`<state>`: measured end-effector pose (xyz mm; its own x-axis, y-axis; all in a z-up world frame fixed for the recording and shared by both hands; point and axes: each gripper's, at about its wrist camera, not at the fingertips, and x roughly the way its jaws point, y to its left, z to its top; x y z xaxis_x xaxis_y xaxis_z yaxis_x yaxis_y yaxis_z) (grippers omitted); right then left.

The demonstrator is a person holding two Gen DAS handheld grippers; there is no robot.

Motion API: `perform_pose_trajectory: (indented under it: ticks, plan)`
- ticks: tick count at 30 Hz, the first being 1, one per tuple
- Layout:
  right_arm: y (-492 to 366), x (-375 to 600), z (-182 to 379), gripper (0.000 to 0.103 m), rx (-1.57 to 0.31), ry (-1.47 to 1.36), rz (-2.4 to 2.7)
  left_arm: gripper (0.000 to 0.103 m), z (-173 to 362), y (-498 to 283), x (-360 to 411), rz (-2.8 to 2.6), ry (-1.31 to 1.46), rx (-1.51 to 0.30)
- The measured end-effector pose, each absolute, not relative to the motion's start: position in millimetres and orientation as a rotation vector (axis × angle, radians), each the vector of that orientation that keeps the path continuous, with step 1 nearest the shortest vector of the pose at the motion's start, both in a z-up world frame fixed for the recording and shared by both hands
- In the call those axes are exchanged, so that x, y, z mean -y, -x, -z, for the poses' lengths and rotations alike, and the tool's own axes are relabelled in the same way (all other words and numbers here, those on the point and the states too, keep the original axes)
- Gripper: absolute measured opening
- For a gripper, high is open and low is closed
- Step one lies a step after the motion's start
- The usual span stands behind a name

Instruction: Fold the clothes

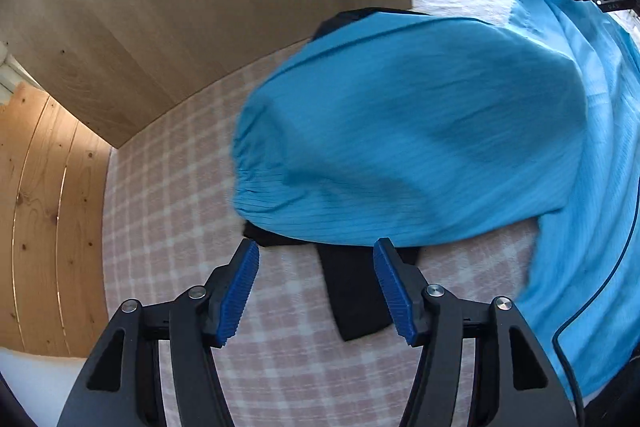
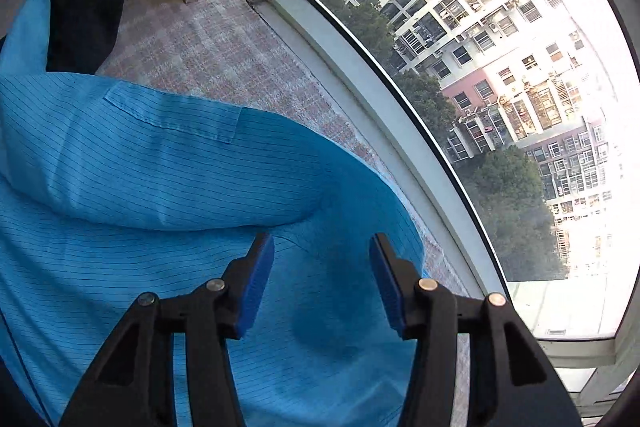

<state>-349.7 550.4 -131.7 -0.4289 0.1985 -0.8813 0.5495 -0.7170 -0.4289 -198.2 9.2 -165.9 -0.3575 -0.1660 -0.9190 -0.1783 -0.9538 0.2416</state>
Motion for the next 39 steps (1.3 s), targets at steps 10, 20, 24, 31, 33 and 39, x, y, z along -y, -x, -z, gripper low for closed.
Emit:
perform_pose_trajectory:
  ticks: [10,20,24,31,33,39]
  plan:
    - [380,-551,142,0.051,-1.056,-1.522,2.116,0.066,211,284,46,-2.363,1.838,-0.248]
    - [391,-548,140,0.059,-0.987,-1.511,2.045,0.044,255,336,35,-2.152,1.819,-0.096]
    - [393,-552,141,0.059,-0.979,-1.515,2.041,0.012,228,322,41,-2.220,1.746,-0.053]
    - [393,-554,133,0.059,-0.965,-1.484,2.035,0.006,176,293,50,-2.361,1.601,-0.003]
    - [396,-557,129,0.059,-0.995,-1.481,2.032,0.006,161,285,53,-2.399,1.558,0.012]
    - [404,-556,108,0.060,-0.995,-1.432,1.958,0.006,108,251,63,-2.499,1.473,0.036]
